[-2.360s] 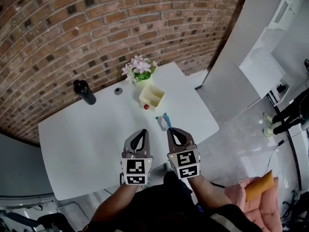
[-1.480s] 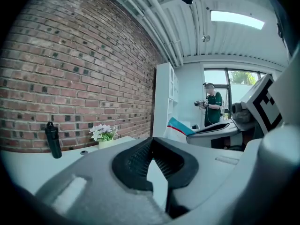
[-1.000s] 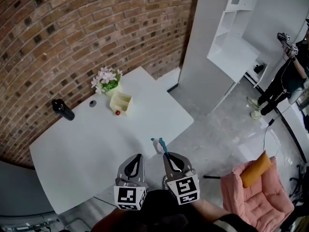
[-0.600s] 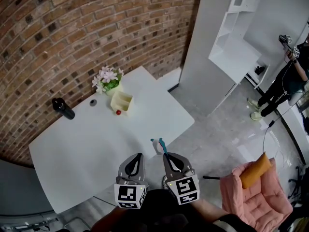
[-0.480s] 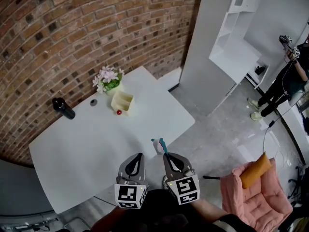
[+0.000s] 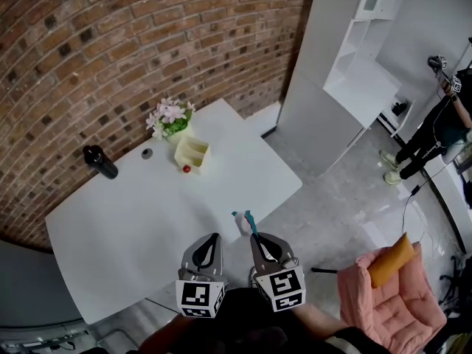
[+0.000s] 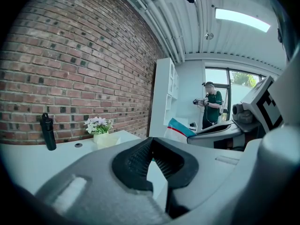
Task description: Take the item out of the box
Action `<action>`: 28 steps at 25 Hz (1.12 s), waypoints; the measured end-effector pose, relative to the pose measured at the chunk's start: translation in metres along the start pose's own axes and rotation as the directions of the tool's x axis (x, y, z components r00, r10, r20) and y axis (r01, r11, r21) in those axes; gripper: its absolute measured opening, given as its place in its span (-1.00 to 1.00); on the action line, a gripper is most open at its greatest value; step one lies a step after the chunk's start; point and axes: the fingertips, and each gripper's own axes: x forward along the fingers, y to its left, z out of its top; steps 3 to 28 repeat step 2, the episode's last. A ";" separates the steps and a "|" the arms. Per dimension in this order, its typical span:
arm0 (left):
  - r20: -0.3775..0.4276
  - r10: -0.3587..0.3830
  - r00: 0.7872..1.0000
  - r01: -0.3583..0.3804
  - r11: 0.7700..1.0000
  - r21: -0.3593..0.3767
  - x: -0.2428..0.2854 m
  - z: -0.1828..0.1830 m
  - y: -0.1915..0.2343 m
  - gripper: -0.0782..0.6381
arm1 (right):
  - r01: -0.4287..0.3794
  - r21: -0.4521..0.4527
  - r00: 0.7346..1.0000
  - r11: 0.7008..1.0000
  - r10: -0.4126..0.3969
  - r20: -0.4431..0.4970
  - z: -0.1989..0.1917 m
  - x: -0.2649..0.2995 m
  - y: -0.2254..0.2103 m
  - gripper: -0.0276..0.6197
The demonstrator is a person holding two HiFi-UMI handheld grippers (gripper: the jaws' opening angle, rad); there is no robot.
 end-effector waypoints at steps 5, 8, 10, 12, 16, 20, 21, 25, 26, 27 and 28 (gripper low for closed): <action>0.000 -0.001 1.000 0.001 1.000 0.001 -0.001 -0.001 0.001 -0.77 | 0.000 -0.001 1.000 1.000 0.000 -0.002 -0.001 0.000 0.002 -0.91; 0.000 -0.001 1.000 0.001 1.000 0.001 -0.001 -0.001 0.001 -0.77 | 0.000 -0.001 1.000 1.000 0.000 -0.002 -0.001 0.000 0.002 -0.91; 0.000 -0.001 1.000 0.001 1.000 0.001 -0.001 -0.001 0.001 -0.77 | 0.000 -0.001 1.000 1.000 0.000 -0.002 -0.001 0.000 0.002 -0.91; 0.000 -0.001 1.000 0.001 1.000 0.001 -0.001 -0.001 0.001 -0.77 | 0.000 -0.001 1.000 1.000 0.000 -0.002 -0.001 0.000 0.002 -0.91; 0.000 -0.001 1.000 0.001 1.000 0.001 -0.001 -0.001 0.001 -0.77 | 0.000 -0.001 1.000 1.000 0.000 -0.002 -0.001 0.000 0.002 -0.91; 0.000 -0.001 1.000 0.001 1.000 0.001 -0.001 -0.001 0.001 -0.77 | 0.000 -0.001 1.000 1.000 0.000 -0.002 -0.001 0.000 0.002 -0.91; 0.000 -0.001 1.000 0.001 1.000 0.001 -0.001 -0.001 0.001 -0.77 | 0.000 -0.001 1.000 1.000 0.000 -0.002 -0.001 0.000 0.002 -0.91; 0.000 -0.001 1.000 0.001 1.000 0.001 -0.001 -0.001 0.001 -0.77 | 0.000 -0.001 1.000 1.000 0.000 -0.002 -0.001 0.000 0.002 -0.91; 0.000 -0.001 1.000 0.001 1.000 0.001 -0.001 -0.001 0.001 -0.77 | 0.000 -0.001 1.000 1.000 0.000 -0.002 -0.001 0.000 0.002 -0.91; 0.000 -0.001 1.000 0.001 1.000 0.001 -0.001 -0.001 0.001 -0.77 | 0.000 -0.001 1.000 1.000 0.000 -0.002 -0.001 0.000 0.002 -0.91; 0.000 -0.001 1.000 0.001 1.000 0.001 -0.001 -0.001 0.001 -0.77 | 0.000 -0.001 1.000 1.000 0.000 -0.002 -0.001 0.000 0.002 -0.91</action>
